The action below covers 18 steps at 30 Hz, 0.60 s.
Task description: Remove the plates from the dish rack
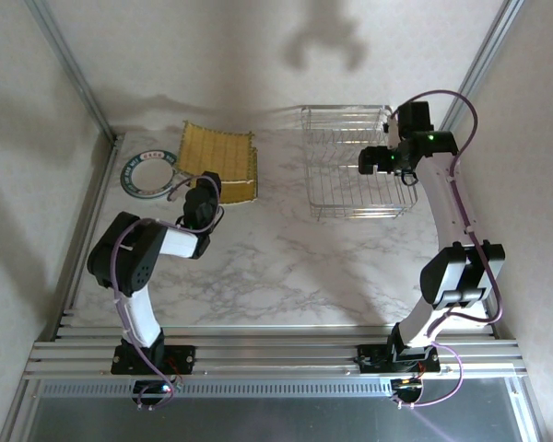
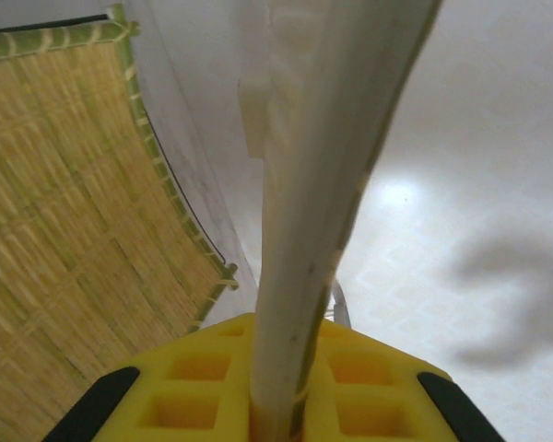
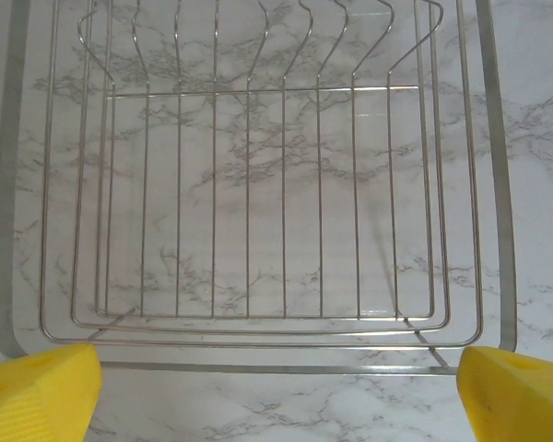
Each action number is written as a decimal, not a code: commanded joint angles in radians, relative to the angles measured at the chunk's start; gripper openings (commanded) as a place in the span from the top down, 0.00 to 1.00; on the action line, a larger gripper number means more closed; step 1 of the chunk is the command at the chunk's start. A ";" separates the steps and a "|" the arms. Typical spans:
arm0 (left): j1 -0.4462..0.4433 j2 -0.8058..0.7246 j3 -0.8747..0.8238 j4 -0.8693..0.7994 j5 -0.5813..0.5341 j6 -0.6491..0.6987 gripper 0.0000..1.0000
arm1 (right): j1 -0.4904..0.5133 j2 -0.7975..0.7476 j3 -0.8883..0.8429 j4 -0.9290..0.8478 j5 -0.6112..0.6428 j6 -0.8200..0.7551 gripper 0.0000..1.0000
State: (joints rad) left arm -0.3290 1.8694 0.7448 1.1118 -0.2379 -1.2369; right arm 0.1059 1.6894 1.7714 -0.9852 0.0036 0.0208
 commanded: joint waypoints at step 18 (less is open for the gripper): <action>-0.011 0.138 0.029 0.210 0.015 -0.131 1.00 | 0.009 0.021 -0.042 0.010 -0.036 -0.021 0.01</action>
State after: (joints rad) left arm -0.3325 2.0129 0.7460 1.1934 -0.2321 -1.3392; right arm 0.1085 1.7130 1.7420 -0.9840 -0.0082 0.0109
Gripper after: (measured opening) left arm 0.126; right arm 0.990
